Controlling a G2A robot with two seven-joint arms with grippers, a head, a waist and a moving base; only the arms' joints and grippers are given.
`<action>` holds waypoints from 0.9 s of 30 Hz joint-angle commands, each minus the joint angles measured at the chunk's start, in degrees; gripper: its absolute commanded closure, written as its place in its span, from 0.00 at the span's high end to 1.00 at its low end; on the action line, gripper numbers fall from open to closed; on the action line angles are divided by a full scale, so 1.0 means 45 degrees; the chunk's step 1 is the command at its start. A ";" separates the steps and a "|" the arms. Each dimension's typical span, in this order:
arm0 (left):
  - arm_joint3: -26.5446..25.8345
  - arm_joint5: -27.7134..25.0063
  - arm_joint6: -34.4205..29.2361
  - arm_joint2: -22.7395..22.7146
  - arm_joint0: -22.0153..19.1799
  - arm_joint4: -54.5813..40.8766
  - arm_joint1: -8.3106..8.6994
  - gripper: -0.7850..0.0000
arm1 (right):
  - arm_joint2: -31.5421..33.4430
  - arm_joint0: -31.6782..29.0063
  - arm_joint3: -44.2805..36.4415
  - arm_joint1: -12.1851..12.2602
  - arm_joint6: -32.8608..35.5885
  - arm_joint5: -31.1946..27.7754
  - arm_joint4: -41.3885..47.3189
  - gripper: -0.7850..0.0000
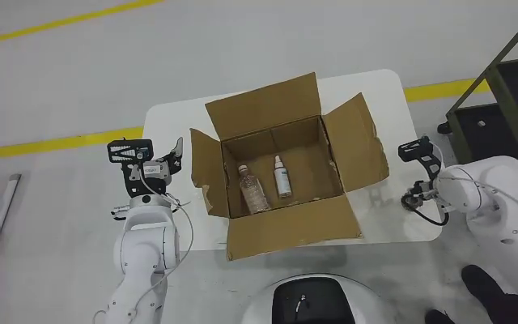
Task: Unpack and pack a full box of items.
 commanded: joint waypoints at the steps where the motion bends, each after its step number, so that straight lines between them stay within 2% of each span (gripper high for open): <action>1: 0.0000 0.0000 0.0000 0.0000 0.0000 0.0000 0.0000 1.00 | -0.0138 0.0095 0.0011 0.0105 0.0000 0.0105 0.0054 0.67; 5: 0.0000 0.0000 0.0000 0.0000 0.0000 0.0000 0.0000 1.00 | -0.0425 0.0207 -0.0021 0.0361 0.0000 0.0368 0.0228 0.70; 8: 0.0000 0.0000 0.0000 0.0000 0.0000 0.0000 0.0000 1.00 | -0.0669 0.0212 -0.0069 0.0554 0.0000 0.0525 0.0426 0.68; 16: 0.0000 0.0000 0.0000 0.0000 0.0000 0.0000 0.0000 1.00 | -0.1212 0.0124 -0.0023 0.1069 0.0000 0.1031 0.1003 0.48; 27: 0.0000 0.0000 0.0000 0.0000 0.0000 0.0000 0.0000 1.00 | -0.2181 0.0587 0.0359 0.1579 0.0000 0.1627 0.1535 0.47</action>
